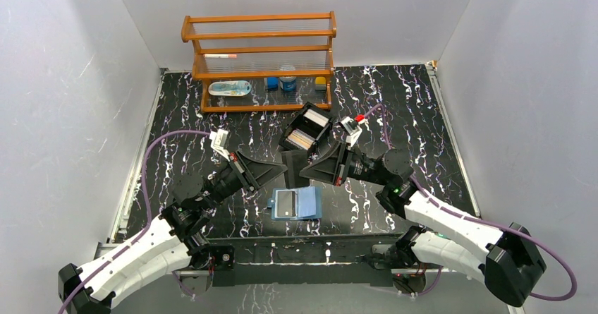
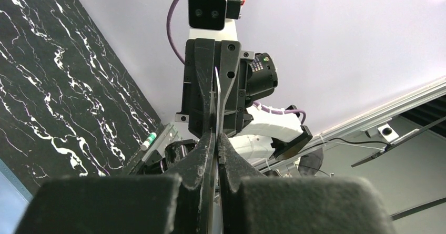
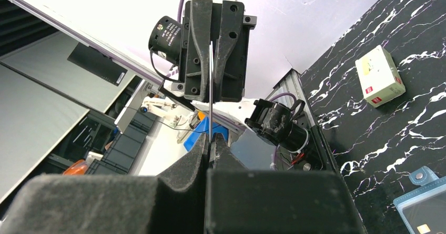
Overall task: Put the credit cards into the card holder
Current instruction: Pick up the credit card from the storage box.
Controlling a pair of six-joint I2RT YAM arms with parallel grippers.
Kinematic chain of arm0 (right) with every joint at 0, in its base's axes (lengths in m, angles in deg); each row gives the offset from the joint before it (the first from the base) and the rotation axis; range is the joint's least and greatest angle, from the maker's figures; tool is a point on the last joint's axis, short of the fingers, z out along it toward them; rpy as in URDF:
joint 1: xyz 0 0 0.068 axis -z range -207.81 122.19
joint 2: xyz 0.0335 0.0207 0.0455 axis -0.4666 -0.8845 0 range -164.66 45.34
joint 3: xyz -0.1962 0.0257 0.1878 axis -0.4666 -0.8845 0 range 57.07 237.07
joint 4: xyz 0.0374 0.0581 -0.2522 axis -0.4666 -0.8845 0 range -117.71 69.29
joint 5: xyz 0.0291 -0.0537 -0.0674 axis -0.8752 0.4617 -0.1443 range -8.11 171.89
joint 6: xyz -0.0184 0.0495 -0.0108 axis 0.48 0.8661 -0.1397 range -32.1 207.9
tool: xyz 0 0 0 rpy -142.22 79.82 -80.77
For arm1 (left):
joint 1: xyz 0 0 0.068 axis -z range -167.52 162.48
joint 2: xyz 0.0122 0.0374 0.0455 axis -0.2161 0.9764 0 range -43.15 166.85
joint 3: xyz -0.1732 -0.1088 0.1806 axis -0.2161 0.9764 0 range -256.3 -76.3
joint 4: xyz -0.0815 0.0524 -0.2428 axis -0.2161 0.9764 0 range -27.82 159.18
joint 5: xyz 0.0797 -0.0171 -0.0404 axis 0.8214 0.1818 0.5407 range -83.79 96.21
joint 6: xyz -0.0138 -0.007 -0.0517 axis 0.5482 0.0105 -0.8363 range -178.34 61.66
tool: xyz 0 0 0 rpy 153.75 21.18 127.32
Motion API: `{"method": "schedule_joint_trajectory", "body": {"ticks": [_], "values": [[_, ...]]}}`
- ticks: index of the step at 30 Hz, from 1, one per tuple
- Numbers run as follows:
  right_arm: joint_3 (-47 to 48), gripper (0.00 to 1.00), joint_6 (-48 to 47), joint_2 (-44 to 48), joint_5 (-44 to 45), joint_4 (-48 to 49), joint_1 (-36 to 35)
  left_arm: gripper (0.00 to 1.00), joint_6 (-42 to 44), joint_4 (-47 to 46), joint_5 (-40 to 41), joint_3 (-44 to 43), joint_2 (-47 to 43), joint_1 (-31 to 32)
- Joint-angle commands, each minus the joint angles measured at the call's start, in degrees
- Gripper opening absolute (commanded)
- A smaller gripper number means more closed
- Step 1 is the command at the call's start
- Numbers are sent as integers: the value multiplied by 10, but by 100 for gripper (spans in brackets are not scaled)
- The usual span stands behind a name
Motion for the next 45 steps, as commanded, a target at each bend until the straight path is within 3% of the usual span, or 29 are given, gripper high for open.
{"method": "schedule_joint_trajectory", "body": {"ticks": [1,6,8,10,16,23,26,29,34,37,39,45], "values": [[0,1,5,-9,-17,33,-2,0,-3,-66,0,-4,-8,0],[-7,23,2,8,11,11,-2,0,6,-48,9,-4,-20,0],[-6,25,-12,25,28,-18,-1,0,13,-30,11,-7,-28,0],[-1,24,-25,33,40,-46,-1,0,18,-16,10,-9,-31,0],[0,0,-35,56,61,-68,-1,0,21,-7,2,-13,-28,0],[7,1,-49,79,89,-110,0,0,41,38,10,-29,-38,0],[12,8,-60,91,100,-137,0,0,49,58,16,-33,-45,0],[16,0,-66,90,94,-143,0,0,49,57,14,-33,-44,0],[19,0,-68,87,88,-139,0,0,47,54,6,-34,-37,0],[19,18,-67,92,94,-143,0,0,48,62,6,-37,-38,0],[22,2,-72,91,95,-153,0,0,49,61,2,-38,-35,0],[19,0,-77,99,100,-161,0,0,50,63,-4,-39,-28,1]]}}
